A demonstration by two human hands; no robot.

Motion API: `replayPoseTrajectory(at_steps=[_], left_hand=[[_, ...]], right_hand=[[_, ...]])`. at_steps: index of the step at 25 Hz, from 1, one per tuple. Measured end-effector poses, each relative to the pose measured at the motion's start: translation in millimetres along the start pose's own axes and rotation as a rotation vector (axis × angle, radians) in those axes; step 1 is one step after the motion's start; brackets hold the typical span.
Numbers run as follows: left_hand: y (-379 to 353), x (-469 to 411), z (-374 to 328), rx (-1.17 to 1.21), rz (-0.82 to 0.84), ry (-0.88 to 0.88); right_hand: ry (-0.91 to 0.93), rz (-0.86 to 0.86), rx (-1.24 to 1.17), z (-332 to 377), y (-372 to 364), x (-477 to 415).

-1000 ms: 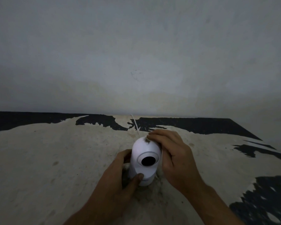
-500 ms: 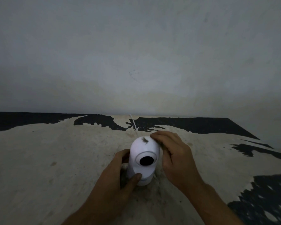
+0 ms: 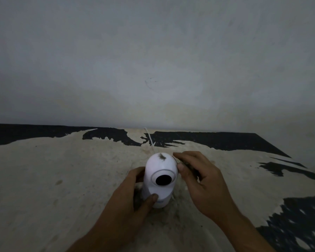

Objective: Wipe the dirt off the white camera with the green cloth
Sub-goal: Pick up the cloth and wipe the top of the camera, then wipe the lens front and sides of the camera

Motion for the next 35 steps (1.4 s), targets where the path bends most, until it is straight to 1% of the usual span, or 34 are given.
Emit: replayPoseTrajectory(at_steps=[3,5,8,9,11,13,14,15,16,18,19,21,23,26,28,29,32,33,35], left_hand=[[0.1,1.1,-0.6,-0.002,0.012,0.008],[-1.8,-1.6,-0.1,-0.016,0.007,0.027],[-0.1,-0.5,-2.3,-0.030,0.019,0.067],[1.8,2.0,-0.2,-0.026,0.042,0.074],[-3.9,-1.4,1.0,-0.017,0.021,0.064],[-5.8,-1.3,7.7,-0.113,0.016,0.172],[-4.9,-1.8,8.8,-0.134,0.022,0.264],[-6.2,-2.0,10.1,-0.104,0.017,0.238],[-8.7,-8.1,6.1,-0.076,0.018,0.173],[-0.1,-0.6,-4.4,-0.027,0.060,0.072],[2.9,2.9,-2.6,-0.019,0.072,0.055],[1.5,0.4,-1.3,-0.028,0.036,0.025],[0.7,-0.9,-3.8,-0.042,0.020,0.025],[0.5,2.7,-2.6,-0.020,-0.013,0.000],[0.2,1.7,-3.5,-0.062,-0.019,0.019],[0.8,0.4,-5.0,-0.085,-0.007,0.056],[-0.9,-0.8,-3.3,-0.046,0.020,0.027],[0.1,0.1,-3.8,-0.040,0.035,0.037],[0.6,0.4,-2.9,-0.030,0.041,0.046]], right_hand=[[0.020,-0.068,-0.003,5.7,-4.2,1.1],[0.083,-0.067,0.010,13.6,-6.9,1.6],[0.262,-0.033,0.127,24.9,-11.8,6.1],[0.322,-0.007,0.168,26.3,-14.0,8.1],[0.430,0.070,0.260,25.6,-18.4,11.1],[0.502,0.106,0.365,21.3,-18.2,11.6],[0.506,0.101,0.396,18.7,-16.4,10.7],[0.489,0.088,0.409,16.3,-13.7,9.6],[0.454,0.070,0.403,13.5,-11.3,8.5],[0.350,0.006,0.351,6.0,-6.9,7.5],[0.298,-0.035,0.318,2.6,-5.3,7.1],[0.249,-0.093,0.283,-0.2,-5.5,8.0],[0.312,-0.083,0.285,5.5,-10.3,10.8],[0.503,0.038,0.326,19.7,-19.6,13.9],[0.517,0.039,0.344,18.6,-19.6,12.5],[0.480,0.005,0.338,14.7,-17.9,11.5],[0.278,-0.123,0.274,1.6,-12.2,10.2],[0.235,-0.160,0.257,-0.9,-11.7,10.4],[0.244,-0.182,0.252,-0.3,-14.4,11.1]])
Point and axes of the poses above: each hand's wrist, its own x-axis away from the middle knuckle, its own y-axis out of the back of the hand, z = x × y, the point moved 1 cm from there along -x, towards the middle knuckle, and after that the axes turned 9 degrees about -x, right-handed, at the moved point
